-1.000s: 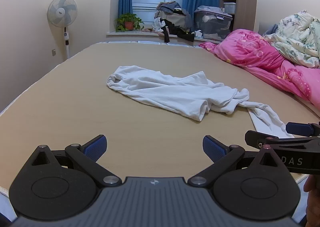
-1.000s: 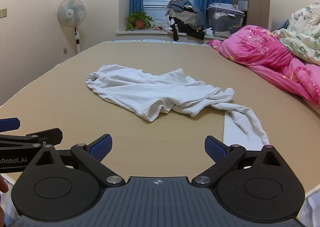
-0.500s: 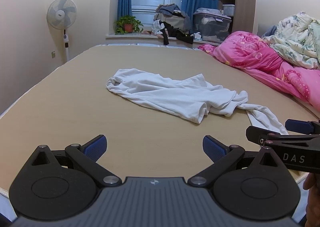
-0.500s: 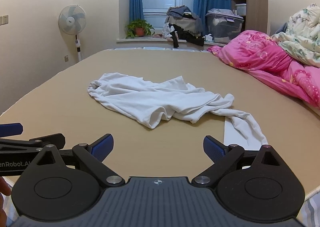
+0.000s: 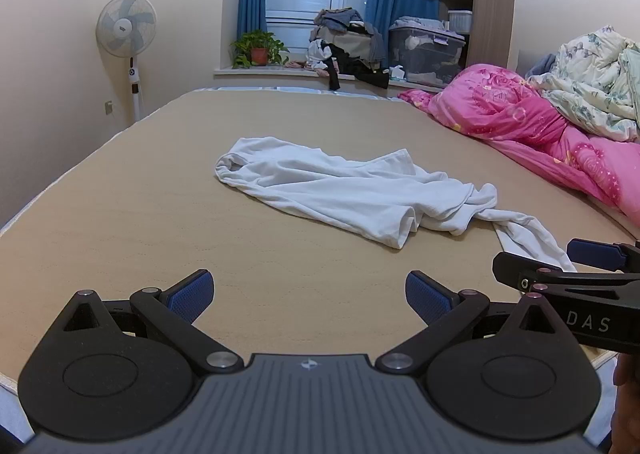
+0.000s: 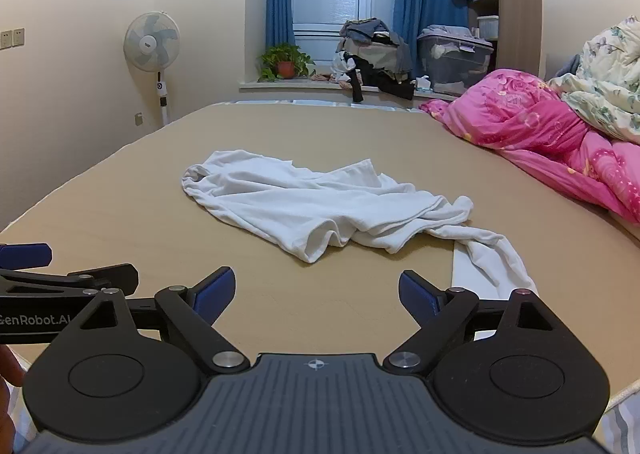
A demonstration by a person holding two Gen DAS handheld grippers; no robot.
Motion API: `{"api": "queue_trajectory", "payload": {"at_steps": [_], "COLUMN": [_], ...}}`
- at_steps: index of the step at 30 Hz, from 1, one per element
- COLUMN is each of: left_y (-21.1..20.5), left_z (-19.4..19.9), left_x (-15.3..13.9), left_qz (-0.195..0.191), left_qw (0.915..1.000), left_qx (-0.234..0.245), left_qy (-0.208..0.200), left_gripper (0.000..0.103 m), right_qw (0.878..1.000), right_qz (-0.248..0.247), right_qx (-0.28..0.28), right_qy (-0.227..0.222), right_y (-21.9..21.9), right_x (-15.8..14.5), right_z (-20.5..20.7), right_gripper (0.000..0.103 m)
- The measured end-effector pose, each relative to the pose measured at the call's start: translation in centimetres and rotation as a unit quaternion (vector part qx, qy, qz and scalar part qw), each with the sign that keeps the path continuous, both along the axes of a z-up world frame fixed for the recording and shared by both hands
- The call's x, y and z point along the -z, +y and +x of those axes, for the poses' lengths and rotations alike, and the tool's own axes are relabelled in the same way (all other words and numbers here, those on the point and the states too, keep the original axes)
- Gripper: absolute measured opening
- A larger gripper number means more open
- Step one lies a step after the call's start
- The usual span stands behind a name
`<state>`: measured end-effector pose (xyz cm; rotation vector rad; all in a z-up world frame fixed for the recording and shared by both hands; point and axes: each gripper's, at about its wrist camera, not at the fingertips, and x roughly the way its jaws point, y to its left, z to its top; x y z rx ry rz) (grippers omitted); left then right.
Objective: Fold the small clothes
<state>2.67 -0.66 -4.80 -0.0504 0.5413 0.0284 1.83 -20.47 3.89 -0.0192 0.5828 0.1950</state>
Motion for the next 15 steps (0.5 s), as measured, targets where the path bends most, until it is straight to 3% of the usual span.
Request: {"api": "queue_trajectory", "payload": {"at_steps": [15], "left_y": [0.1], "left_z": [-0.1], "left_x": [-0.1], "left_qz": [-0.001], "left_qw": [1.0000], "left_qx": [-0.001], "left_qy": [0.000], "left_gripper": [0.102], "right_qw": [1.000], "right_qz": [-0.002], "right_qx": [-0.003], "right_qy": [-0.008], "right_y": [0.5], "right_x": [1.4], "right_z": [0.5], "right_gripper": [0.086]}}
